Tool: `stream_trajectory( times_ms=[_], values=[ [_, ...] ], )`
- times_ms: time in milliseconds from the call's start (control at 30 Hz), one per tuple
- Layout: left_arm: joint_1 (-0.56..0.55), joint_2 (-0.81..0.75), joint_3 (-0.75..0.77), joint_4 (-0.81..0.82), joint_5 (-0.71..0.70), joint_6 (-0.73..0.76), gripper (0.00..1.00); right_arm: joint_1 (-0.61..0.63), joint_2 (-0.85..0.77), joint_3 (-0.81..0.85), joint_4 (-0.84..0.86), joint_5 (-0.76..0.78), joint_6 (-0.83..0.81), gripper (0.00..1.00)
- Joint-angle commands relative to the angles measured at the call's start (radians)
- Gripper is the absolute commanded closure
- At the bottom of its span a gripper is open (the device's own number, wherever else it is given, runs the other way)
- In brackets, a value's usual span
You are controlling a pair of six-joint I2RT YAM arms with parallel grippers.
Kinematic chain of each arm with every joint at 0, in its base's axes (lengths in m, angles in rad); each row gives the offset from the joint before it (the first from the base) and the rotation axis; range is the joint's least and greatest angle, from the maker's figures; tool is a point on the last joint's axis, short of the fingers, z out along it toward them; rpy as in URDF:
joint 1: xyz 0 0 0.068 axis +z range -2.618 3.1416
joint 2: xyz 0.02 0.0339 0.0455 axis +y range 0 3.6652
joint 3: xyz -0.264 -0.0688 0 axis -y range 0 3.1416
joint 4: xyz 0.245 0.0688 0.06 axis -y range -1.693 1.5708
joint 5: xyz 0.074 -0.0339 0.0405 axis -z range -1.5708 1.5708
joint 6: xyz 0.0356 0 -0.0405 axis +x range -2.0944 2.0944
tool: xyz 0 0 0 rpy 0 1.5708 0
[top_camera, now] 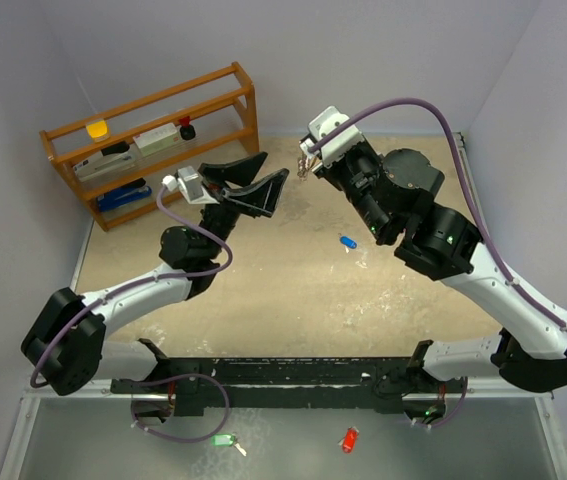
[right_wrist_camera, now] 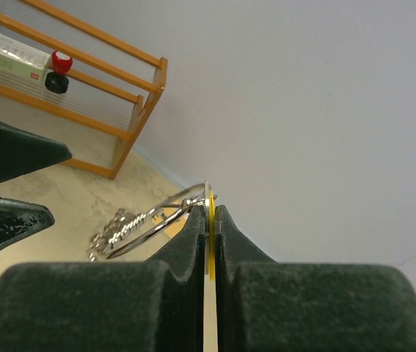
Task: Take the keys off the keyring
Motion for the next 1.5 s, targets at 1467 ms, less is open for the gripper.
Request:
stream_trajectory(
  times_ms=[1467],
  values=[
    [-0.061,0.188,0.351,-0.161,0.152,0.174,0.39,0.021,0.026,0.059,0.038,-0.002,-0.004,1.0]
  ],
)
